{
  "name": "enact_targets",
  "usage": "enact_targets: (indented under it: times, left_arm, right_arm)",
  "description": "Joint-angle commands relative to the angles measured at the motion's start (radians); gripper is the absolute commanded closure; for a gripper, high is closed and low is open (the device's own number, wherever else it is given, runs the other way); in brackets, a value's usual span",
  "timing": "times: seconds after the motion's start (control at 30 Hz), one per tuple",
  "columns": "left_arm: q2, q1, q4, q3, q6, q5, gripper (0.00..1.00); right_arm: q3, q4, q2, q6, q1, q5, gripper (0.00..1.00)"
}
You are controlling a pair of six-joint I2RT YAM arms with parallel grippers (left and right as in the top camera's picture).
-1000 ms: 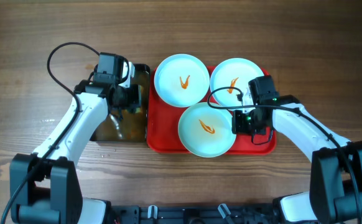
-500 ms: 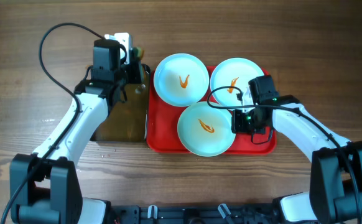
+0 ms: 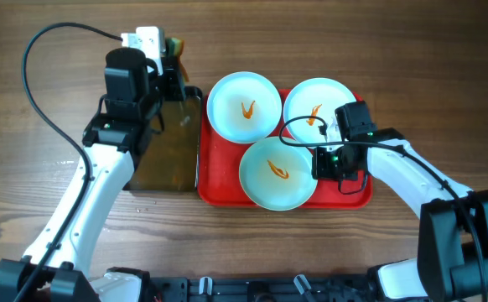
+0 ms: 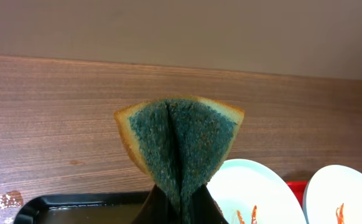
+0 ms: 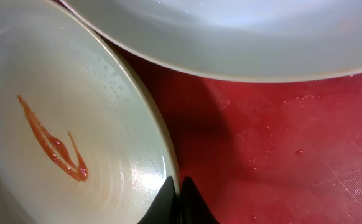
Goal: Clean dirty plates on tray and stack at the side
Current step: 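Grasp the green sponge with the left gripper and lift it from the water, then wipe the front plate with the sponge while the right gripper holds its rim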
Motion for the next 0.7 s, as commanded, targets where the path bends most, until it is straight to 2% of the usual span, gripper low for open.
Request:
enact_targets:
  times: [0.0,0.37,0.43,0.57,0.67]
  left_arm:
    - [-0.030,-0.006,0.004,0.004,0.001,-0.017,0.96]
    - [-0.030,-0.006,-0.032,0.003,0.001,-0.017,0.96]
    - [-0.029,-0.006,-0.132,0.003,0.000,-0.017,0.96]
    - [-0.002,-0.007,-0.443,0.003,-0.007,0.012,0.96]
    - [0.061,-0.007,-0.577,0.003,-0.007,0.036,0.96]
  right_arm:
    - [0.003,0.006,0.012,0.000,0.002,-0.016,0.96]
    - [0.003,0.006,0.012,0.000,0.002,-0.016,0.96]
    - [0.003,0.006,0.012,0.001,0.003,-0.016,0.96]
    - [0.003,0.006,0.012,0.001,0.002,-0.016,0.96]
    - [0.003,0.006,0.012,0.001,0.003,-0.016,0.96]
